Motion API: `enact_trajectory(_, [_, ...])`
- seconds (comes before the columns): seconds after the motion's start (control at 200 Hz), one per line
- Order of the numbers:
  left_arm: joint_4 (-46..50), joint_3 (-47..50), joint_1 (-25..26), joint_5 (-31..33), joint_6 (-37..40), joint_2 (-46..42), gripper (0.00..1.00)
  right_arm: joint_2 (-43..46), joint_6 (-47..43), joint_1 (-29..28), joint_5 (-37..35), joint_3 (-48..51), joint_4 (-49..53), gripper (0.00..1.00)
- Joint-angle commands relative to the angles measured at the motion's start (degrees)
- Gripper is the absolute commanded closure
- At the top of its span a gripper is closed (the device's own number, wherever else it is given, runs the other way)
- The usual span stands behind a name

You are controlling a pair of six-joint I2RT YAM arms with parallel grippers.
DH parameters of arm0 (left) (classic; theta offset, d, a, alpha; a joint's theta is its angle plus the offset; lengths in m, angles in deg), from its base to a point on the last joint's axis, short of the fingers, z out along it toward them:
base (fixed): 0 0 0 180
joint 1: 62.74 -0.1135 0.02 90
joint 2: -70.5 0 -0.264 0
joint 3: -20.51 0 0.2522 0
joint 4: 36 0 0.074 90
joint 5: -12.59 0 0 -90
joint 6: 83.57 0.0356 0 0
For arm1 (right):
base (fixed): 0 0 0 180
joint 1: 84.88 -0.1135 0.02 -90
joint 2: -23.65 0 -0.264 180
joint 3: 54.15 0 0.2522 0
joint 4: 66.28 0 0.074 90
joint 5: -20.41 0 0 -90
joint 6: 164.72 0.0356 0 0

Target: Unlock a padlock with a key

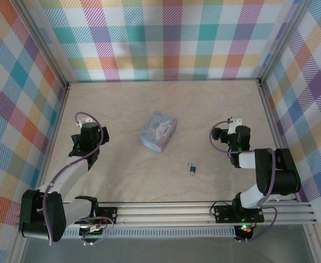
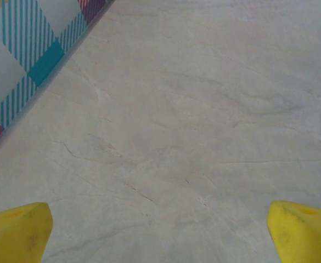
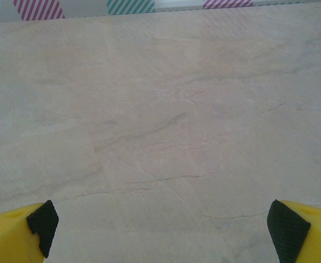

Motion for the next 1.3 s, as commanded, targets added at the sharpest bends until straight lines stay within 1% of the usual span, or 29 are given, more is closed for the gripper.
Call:
enact_trajectory(0.0, [-8.9,1.9,-0.7,-0.3,1.0,1.3,0.0,0.2,0.7,0.2,1.2,-0.9,-0.9,0.0])
enact_trajectory(0.115, [-13.7,3.7,-0.6,-1.9,3.0,2.8,0.0,0.2,0.7,0.2,1.2,-1.0,-0.9,0.0])
enact_trajectory(0.205, [-18.4,4.9,-0.8,-4.8,4.5,4.4,0.0,0.2,0.7,0.2,1.2,-0.9,-0.9,0.0])
enact_trajectory(0.315, [-24.9,6.3,-0.9,-7.2,5.0,8.4,0.0,0.2,0.7,0.2,1.2,-0.9,-0.9,0.0])
enact_trajectory(0.425, [-33.2,8.0,-1.0,-6.9,4.7,13.5,0.0,0.2,0.7,0.2,1.2,-0.9,-1.0,0.0])
enact_trajectory(0.475, [-33.2,7.2,-1.1,-7.6,4.8,14.3,0.0,0.2,0.7,0.2,1.2,-0.9,-1.0,0.0])
enact_trajectory(0.545, [-37.1,7.5,-1.2,-8.4,4.6,15.6,0.0,0.2,0.8,0.2,1.2,-0.9,-1.0,0.0])
enact_trajectory(0.61, [-38.2,7.4,-1.2,-9.3,4.8,17.6,0.0,0.3,0.7,0.2,1.2,-0.9,-1.0,0.0])
enact_trajectory(0.77, [-48.9,9.6,-1.2,-12.4,6.1,24.7,0.0,0.2,0.7,0.2,1.1,-0.9,-1.0,0.0])
enact_trajectory(0.815, [-45.7,8.7,-1.3,-14.0,6.4,24.1,0.0,0.2,0.7,0.2,1.2,-0.9,-1.0,0.0])
enact_trajectory(0.895, [-43.5,7.2,-1.5,-16.8,7.6,24.8,0.0,0.2,0.8,0.2,1.2,-0.9,-1.0,0.0])
enact_trajectory(0.935, [-44.0,7.4,-2.0,-17.7,7.3,24.8,0.0,0.2,0.7,0.2,1.2,-0.9,-1.0,0.0])
enact_trajectory(1.295, [-43.6,7.2,-2.1,-17.9,7.3,24.8,0.0,0.2,0.6,0.0,1.2,-0.9,-1.1,0.0])
